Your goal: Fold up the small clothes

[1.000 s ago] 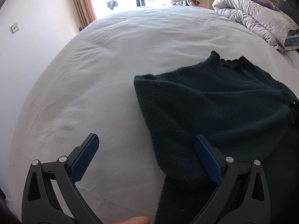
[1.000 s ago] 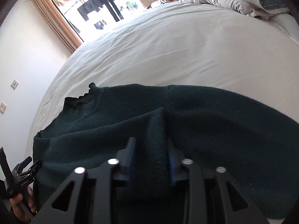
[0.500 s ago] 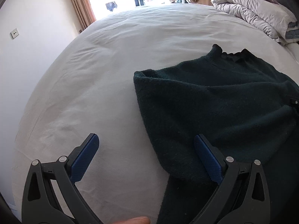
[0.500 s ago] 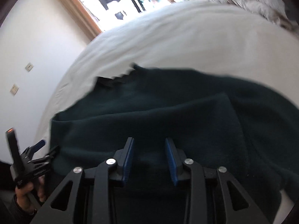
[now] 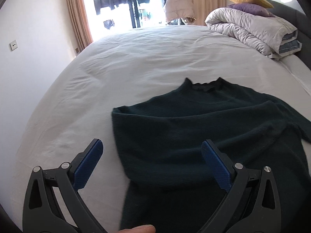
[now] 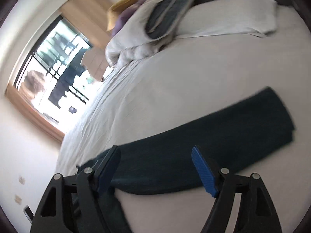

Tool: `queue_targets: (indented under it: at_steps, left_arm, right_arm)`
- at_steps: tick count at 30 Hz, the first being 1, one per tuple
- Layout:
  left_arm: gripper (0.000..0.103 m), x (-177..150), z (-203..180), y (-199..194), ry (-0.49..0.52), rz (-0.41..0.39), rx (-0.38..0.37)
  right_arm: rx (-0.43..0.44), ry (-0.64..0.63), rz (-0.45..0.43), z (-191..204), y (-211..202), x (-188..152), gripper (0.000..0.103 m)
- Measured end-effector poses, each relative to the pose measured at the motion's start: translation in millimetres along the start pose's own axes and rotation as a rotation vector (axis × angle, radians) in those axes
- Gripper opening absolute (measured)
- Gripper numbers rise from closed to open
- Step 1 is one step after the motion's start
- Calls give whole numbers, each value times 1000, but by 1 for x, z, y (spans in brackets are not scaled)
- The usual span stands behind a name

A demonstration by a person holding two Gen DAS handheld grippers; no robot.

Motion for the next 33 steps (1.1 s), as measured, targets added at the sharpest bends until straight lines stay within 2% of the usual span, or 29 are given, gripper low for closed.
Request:
queue_targets:
  at_steps: [3,5,7,12,14,17,18,19,21,22,25,27,31,33]
  left_arm:
    - [103,-3,-32,-3,22,15,-38]
    - [103,-13,-58,-8,50,29,-37]
    - [103,-19,-74,-7,69,45,-39]
    - [103,-32,-101,-10,90,78,-47]
    - [103,-35,-109,-13,102,78,-43]
    - [103,-36,-114,-16,108,83,-51]
    - [103,-36,-115,-17,108,83,-52]
    - [103,-36,-114,-18,108,82,-54]
    - [103,-36,-110,-18,107,83,-58]
    - [103,-36,-106,-18,105,81,-59]
    - [103,-37,-91,-16,81,86,-55]
    - [103,-37,-75,-15,51,89,-57]
    - [103,-39,-33,-15,-12,83,-53]
    - [103,-41,-7,-18,-51,72,-39]
  right_arm:
    - [-40,229,-45,-89,-39,15,74]
    - [-43,342,-61,-130,-49,14,74]
    - [-13,421,-29,-153,-45,9,69]
    - [22,438,-30,-150,-35,18,68]
    - [40,422,-11,-132,-13,22,66]
    - [88,441,35,-120,10,25,52]
    - [108,461,36,-121,16,26,43]
    - [122,482,35,-124,20,27,27]
    - [116,523,33,-129,27,27,10]
    - [107,523,23,-128,27,26,10]
    - [60,432,-10,-107,20,28,9]
    - [45,331,-33,-76,16,33,9]
    - [40,64,-36,22,16,35,9]
    - [47,-110,-33,89,21,23,9]
Point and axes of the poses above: each gripper's, at about its wrist camera, not at the fingertips, and y roughly the way its jaws point, z to its left, x to its top, the point moved 3 cm from there along y, roughly the way its jaws point, and after that the axes turned 2 degrees about z, right-handed, at the moved point
